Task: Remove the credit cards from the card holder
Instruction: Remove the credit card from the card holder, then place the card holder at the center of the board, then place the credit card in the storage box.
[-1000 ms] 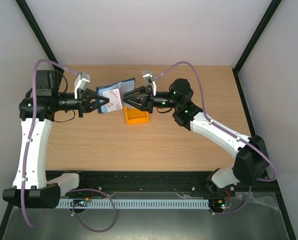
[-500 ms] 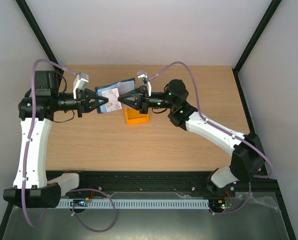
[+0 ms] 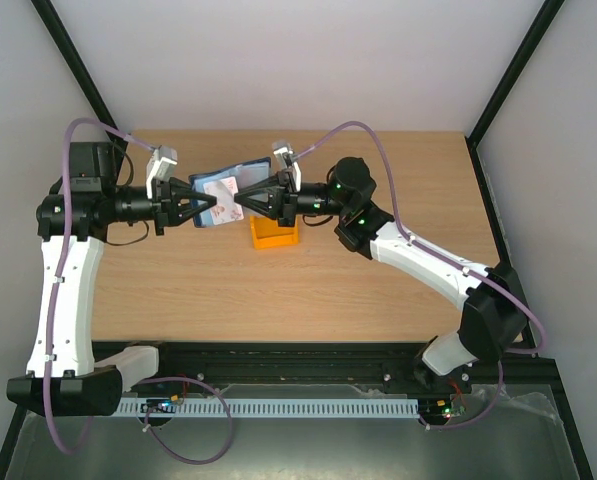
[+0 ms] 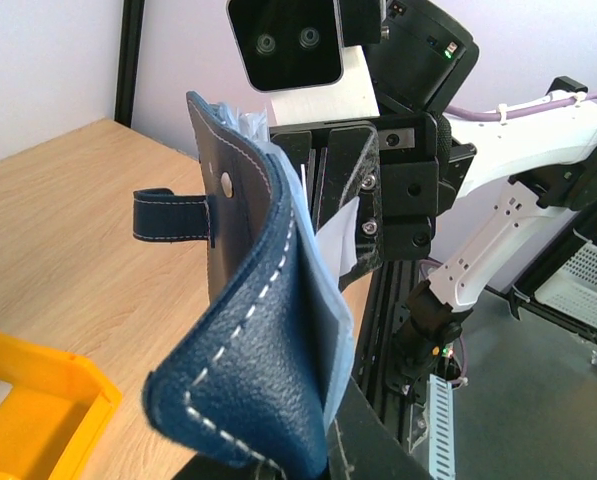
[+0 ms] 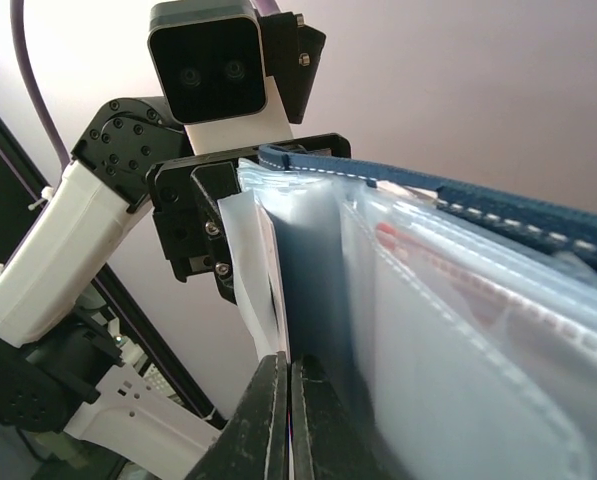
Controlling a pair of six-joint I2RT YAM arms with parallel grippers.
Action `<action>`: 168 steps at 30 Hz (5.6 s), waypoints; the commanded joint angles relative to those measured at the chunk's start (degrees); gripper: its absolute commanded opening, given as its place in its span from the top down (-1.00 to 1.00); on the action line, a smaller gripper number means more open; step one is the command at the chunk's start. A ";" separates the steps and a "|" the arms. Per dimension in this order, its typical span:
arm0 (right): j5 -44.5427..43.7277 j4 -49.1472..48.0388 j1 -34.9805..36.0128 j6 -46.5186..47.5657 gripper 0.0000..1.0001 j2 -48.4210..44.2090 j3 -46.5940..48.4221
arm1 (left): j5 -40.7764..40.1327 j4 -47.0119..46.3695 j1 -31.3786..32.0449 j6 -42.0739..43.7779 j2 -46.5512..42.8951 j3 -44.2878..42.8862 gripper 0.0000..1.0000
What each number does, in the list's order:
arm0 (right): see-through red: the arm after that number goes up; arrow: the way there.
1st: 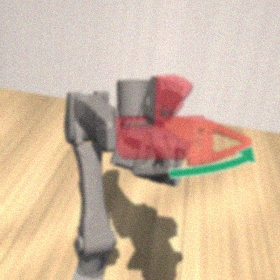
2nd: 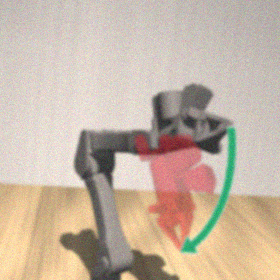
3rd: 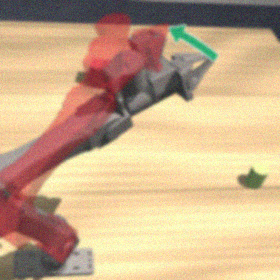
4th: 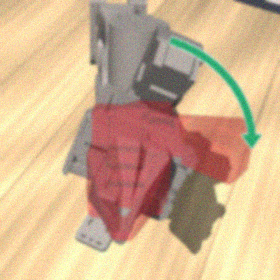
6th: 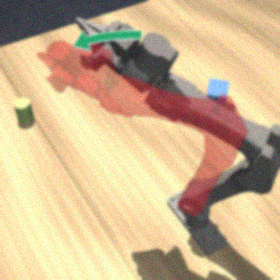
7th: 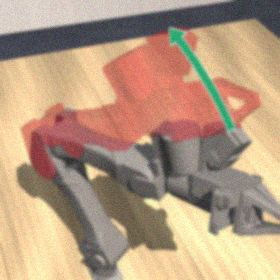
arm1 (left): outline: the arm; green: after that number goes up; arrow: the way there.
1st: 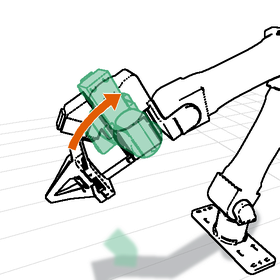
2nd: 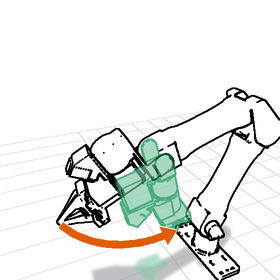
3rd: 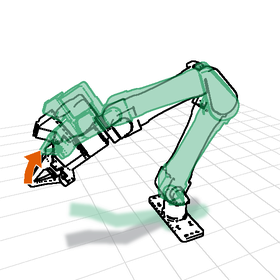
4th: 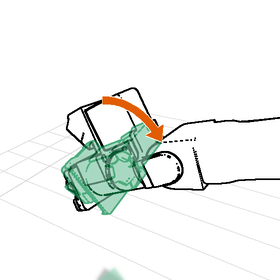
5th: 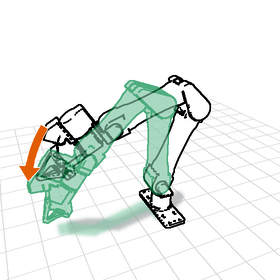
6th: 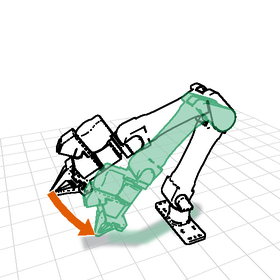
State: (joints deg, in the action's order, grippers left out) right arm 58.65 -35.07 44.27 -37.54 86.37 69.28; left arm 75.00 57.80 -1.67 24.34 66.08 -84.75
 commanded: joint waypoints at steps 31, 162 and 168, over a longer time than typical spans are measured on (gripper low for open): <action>-13.83 41.70 -8.72 29.90 0.97 -11.07 6.31 | -22.84 -14.49 0.09 -14.43 -0.39 8.58 0.95; -32.67 -16.81 0.99 -22.04 0.97 0.98 -13.71 | -8.02 -45.32 0.27 -52.14 1.31 22.86 0.58; -42.63 15.44 -5.05 -13.27 0.97 -0.27 -7.96 | -32.51 -35.27 -2.28 -43.04 0.46 22.67 -0.98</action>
State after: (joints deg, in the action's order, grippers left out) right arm 25.06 -41.36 43.64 -58.04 87.79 56.27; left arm 60.05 15.57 -1.85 -24.34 67.88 -62.52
